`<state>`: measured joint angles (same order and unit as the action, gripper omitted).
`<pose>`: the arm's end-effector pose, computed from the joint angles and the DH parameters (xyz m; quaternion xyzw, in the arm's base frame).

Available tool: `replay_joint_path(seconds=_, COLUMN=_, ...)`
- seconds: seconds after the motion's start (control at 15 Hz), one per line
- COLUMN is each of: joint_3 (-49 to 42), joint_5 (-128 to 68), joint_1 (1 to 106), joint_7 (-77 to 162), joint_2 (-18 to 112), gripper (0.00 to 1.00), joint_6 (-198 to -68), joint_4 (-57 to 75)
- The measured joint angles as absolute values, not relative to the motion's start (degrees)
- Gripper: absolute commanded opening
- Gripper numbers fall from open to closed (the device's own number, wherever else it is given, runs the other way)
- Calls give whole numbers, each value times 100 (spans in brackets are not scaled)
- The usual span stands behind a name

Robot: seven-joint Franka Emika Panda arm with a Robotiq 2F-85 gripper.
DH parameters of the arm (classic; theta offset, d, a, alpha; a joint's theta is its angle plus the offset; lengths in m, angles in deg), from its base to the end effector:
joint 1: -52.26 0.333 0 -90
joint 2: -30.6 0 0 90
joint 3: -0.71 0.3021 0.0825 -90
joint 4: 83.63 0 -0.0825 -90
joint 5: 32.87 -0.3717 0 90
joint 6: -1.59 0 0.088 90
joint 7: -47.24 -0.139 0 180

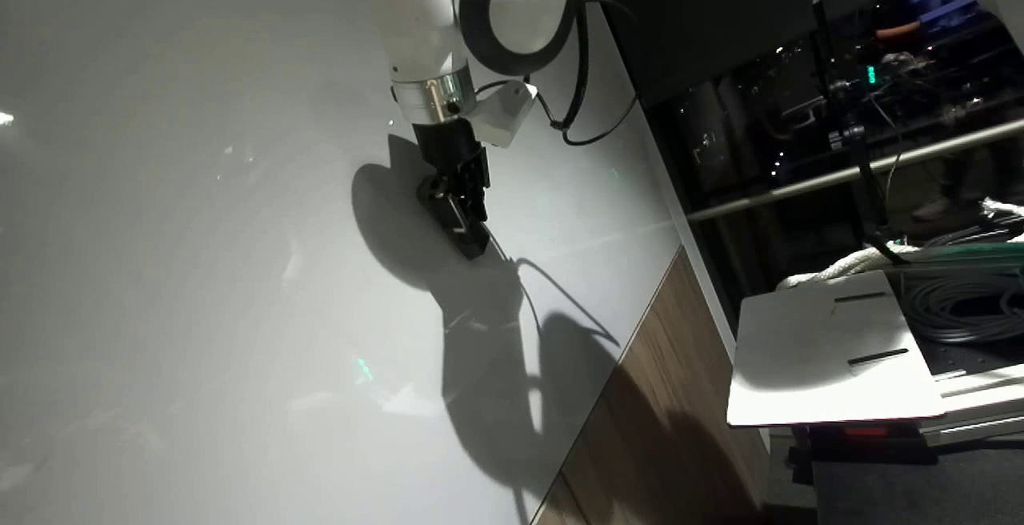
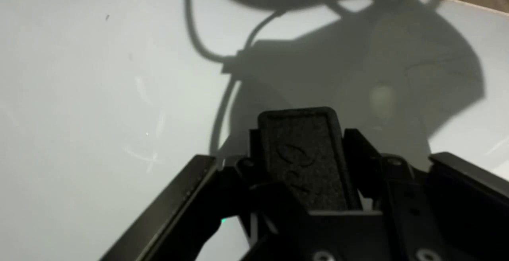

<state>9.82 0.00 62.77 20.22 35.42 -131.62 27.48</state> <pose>0.5789 0.1809 0.4384 0.9580 0.0976 0.2235 0.1506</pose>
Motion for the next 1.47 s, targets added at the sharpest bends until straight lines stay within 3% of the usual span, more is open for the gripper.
replay_joint_path(seconds=0.93, joint_3=729, joint_5=-535, joint_1=6202, joint_7=2420, joint_2=3686, gripper=28, joint_6=-12019, joint_4=2020)
replay_joint_path(seconds=1.47, joint_3=977, joint_5=-483, joint_1=7062, joint_7=2185, joint_2=4723, gripper=28, joint_6=-11350, joint_4=910)
